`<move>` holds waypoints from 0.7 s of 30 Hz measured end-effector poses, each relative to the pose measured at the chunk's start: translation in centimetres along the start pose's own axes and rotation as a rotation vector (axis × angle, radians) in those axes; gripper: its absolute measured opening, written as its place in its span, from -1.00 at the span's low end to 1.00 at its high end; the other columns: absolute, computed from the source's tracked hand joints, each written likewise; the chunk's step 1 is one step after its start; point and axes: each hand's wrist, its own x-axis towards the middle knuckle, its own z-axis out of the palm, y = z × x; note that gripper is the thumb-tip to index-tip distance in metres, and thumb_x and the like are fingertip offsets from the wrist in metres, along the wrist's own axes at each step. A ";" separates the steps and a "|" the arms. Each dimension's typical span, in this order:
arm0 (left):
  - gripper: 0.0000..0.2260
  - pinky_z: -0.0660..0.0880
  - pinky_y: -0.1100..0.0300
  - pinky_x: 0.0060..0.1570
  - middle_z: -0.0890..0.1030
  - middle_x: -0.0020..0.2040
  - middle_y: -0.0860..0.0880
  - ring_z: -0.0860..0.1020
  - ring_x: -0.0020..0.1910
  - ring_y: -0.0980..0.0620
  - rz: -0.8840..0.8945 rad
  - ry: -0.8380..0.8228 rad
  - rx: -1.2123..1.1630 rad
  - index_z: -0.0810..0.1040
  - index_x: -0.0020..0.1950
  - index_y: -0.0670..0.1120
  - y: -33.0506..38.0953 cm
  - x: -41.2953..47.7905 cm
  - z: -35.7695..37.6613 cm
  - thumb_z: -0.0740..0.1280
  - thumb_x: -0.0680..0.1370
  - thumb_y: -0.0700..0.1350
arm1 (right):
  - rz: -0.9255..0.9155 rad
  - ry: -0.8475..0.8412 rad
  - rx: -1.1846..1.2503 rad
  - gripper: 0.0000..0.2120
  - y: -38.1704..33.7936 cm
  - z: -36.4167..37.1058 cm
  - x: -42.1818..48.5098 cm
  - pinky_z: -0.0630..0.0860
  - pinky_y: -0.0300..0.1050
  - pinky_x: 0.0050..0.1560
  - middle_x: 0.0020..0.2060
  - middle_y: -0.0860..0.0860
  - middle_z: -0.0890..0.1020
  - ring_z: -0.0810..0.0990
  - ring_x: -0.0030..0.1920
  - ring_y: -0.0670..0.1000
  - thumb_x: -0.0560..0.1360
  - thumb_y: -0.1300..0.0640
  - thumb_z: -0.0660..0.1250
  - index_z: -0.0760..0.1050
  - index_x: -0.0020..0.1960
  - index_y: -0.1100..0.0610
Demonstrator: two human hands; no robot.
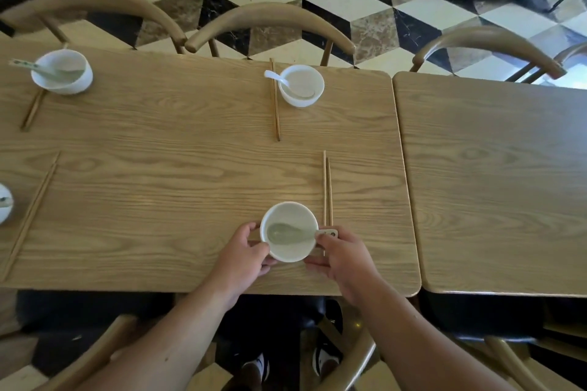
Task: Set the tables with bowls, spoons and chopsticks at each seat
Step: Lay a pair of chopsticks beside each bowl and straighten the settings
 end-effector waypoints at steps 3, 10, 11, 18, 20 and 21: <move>-0.42 0.72 -0.01 0.00 0.74 -0.01 -0.05 0.76 -0.16 0.00 -0.011 0.097 0.082 0.35 0.56 0.02 -0.9 -0.8 0.5 0.48 0.58 -0.08 | -0.020 -0.022 -0.147 -0.84 -0.4 -0.7 0.1 0.76 0.18 0.01 0.08 0.10 0.72 0.78 -0.18 0.13 0.64 0.07 0.39 0.60 0.19 0.08; -0.81 0.66 -0.04 -0.13 0.68 -0.21 0.08 0.66 -0.27 0.06 -0.019 0.066 0.468 0.61 -0.08 0.05 -4.6 -3.0 5.1 0.49 0.53 0.13 | -0.172 0.126 -0.490 -0.92 -0.1 -6.0 1.1 0.76 0.16 -0.09 -0.11 0.01 0.73 0.73 -0.27 0.02 0.63 0.07 0.34 0.60 0.08 0.02; -0.85 0.64 0.04 -0.10 0.68 -0.19 0.12 0.67 -0.20 0.09 0.026 0.085 0.497 0.63 -0.05 0.06 -4.6 -2.9 6.2 0.46 0.57 0.12 | -0.190 0.129 -0.591 -0.91 0.2 -6.4 1.3 0.75 0.15 -0.06 -0.12 -0.03 0.73 0.74 -0.23 0.02 0.62 0.06 0.35 0.59 0.10 -0.01; -0.82 0.48 0.19 -0.14 0.70 -0.05 0.16 0.65 -0.05 0.13 0.159 0.321 0.505 0.71 0.13 0.04 -4.0 -2.0 11.9 0.38 0.66 0.09 | -0.229 0.095 -0.775 -0.87 1.1 -6.0 2.2 0.71 0.11 -0.10 -0.21 -0.05 0.70 0.72 -0.23 0.05 0.58 0.02 0.42 0.54 0.10 -0.01; -0.84 0.43 0.24 -0.22 0.70 -0.10 0.15 0.64 -0.10 0.17 0.134 0.351 0.474 0.70 0.06 0.06 -4.2 -1.8 12.3 0.38 0.66 0.11 | -0.247 0.083 -0.808 -0.86 1.2 -5.7 2.3 0.69 0.05 -0.13 -0.22 -0.05 0.70 0.70 -0.23 0.01 0.57 0.03 0.41 0.54 0.10 0.00; -0.85 0.42 0.27 -0.23 0.71 -0.12 0.15 0.63 -0.12 0.20 0.126 0.351 0.458 0.69 0.04 0.08 -4.2 -1.7 12.4 0.38 0.66 0.11 | -0.252 0.078 -0.829 -0.87 1.3 -5.7 2.4 0.67 0.00 -0.16 -0.22 -0.06 0.70 0.68 -0.23 -0.03 0.58 0.03 0.41 0.54 0.11 0.00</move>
